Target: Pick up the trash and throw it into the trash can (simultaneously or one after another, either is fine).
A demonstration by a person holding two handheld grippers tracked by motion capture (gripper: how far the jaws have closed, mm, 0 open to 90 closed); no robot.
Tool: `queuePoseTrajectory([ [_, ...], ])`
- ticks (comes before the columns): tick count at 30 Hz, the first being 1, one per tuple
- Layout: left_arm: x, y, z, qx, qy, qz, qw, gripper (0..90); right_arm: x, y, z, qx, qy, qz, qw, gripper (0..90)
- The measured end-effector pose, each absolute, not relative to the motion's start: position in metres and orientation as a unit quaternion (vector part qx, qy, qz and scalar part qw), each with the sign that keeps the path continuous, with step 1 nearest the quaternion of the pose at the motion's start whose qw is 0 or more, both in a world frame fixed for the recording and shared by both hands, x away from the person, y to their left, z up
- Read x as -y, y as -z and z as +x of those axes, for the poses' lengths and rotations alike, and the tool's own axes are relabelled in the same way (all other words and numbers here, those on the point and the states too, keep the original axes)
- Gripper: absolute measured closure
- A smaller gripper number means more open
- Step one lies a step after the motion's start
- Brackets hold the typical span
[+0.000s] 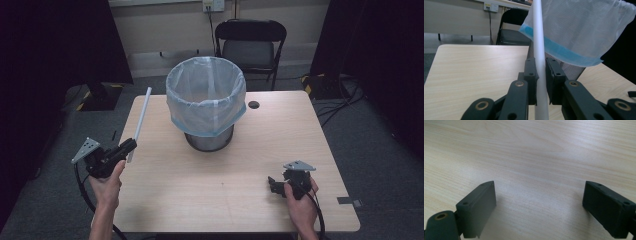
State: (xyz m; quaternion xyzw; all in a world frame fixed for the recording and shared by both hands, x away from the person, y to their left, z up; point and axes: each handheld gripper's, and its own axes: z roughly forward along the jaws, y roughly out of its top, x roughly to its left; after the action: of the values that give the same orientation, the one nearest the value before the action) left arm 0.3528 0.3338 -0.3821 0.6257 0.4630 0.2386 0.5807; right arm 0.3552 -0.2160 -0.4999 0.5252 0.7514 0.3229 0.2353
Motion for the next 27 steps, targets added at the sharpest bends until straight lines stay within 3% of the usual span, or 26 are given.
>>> queuePoseTrajectory([
  [27,-0.314,0.32,0.371,-0.405,-0.25,0.619,0.624,80.4,0.216,0.5,0.355,-0.751,-0.323,0.525,0.235,10.7],
])
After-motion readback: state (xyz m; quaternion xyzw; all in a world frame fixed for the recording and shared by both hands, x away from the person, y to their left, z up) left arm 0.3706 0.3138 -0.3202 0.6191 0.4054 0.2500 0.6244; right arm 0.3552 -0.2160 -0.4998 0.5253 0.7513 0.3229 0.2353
